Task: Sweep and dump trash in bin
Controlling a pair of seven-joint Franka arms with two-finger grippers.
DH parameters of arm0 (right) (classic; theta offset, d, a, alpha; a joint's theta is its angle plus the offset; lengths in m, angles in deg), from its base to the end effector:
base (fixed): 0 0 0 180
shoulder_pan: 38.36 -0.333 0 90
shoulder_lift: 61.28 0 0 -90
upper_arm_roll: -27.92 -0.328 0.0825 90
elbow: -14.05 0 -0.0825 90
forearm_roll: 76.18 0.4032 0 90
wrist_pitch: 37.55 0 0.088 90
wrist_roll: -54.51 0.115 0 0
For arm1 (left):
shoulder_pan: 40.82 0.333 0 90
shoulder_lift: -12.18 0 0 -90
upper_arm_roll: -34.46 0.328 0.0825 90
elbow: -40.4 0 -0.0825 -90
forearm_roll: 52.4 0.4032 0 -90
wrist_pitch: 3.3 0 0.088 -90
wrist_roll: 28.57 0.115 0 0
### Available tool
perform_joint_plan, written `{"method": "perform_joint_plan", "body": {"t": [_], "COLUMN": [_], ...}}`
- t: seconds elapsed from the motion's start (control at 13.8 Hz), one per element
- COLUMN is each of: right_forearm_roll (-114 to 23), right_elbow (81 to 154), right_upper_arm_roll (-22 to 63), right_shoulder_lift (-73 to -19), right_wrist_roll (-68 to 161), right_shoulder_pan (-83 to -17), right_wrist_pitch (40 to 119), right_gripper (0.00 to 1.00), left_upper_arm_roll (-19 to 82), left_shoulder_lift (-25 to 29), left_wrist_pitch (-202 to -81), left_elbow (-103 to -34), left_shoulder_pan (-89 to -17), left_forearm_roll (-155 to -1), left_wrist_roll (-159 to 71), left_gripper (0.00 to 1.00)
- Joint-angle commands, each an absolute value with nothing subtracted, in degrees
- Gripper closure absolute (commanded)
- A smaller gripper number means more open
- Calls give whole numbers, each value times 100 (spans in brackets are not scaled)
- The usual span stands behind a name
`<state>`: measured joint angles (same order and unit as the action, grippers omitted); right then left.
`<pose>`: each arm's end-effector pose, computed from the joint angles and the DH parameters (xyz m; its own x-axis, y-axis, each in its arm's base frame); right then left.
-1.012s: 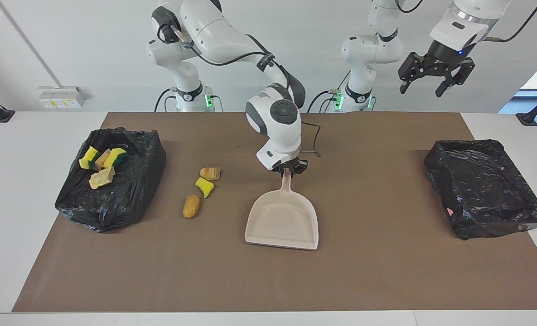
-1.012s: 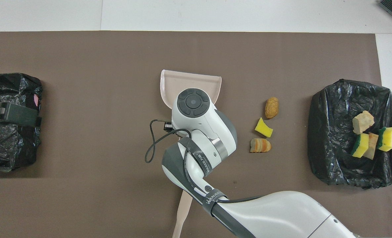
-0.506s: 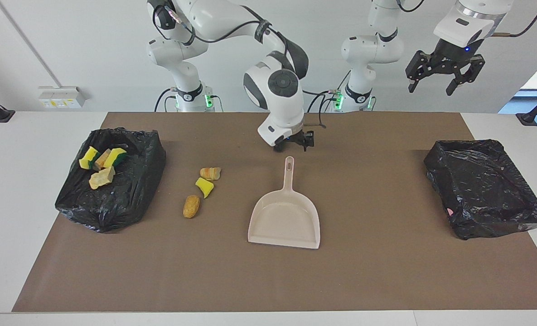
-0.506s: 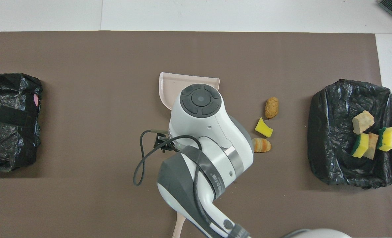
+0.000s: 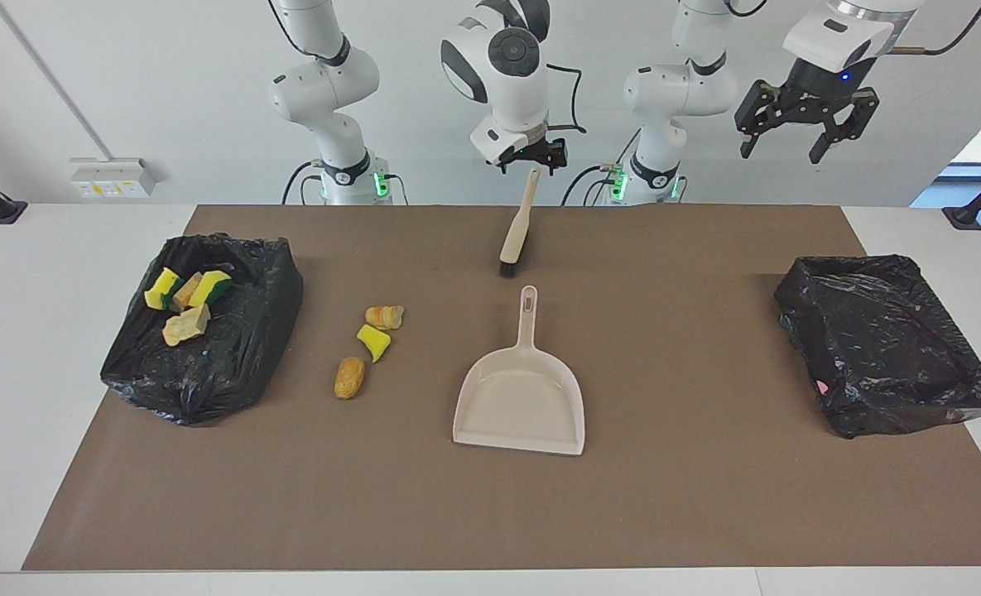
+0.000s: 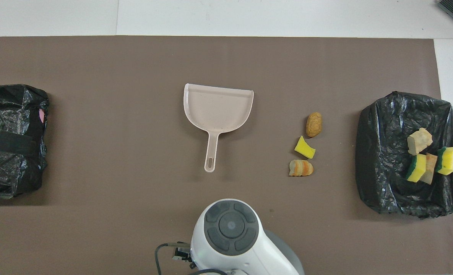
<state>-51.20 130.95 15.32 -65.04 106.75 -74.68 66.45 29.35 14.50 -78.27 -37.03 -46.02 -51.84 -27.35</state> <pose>0.3224 0.4303 0.4620 0.8988 -0.1641 -0.4066 -0.2171 -0.9722 -0.0876 0.5169 -0.0941 0.7321 0.9803 -0.1973 -0.0029 -0.1973 -0.9803 -0.0130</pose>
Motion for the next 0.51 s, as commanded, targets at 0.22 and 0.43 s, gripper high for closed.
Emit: {"method": "perform_joint_plan", "body": {"t": [0.22,0.43], "right_forearm_roll": [-4438,-4331], "right_elbow": [14851,15307], "right_upper_arm_roll": [1544,1544], "right_shoulder_lift": [-7008,-6700], "right_wrist_roll": [11410,11428], "right_shoulder_pan": [-8221,-8582], "right_wrist_pitch": [8574,9750], "right_gripper": [0,0], "left_upper_arm_roll": [2866,2866], "left_shoulder_lift": [1473,1446], "left_wrist_pitch": [-8817,-9723], "left_elbow": [-4421,-5212], "left_shoulder_pan": [-4967,-5478], "left_forearm_roll": [-5433,-5424], "left_wrist_roll": [-2707,-2873], "left_gripper": [0,0]}}
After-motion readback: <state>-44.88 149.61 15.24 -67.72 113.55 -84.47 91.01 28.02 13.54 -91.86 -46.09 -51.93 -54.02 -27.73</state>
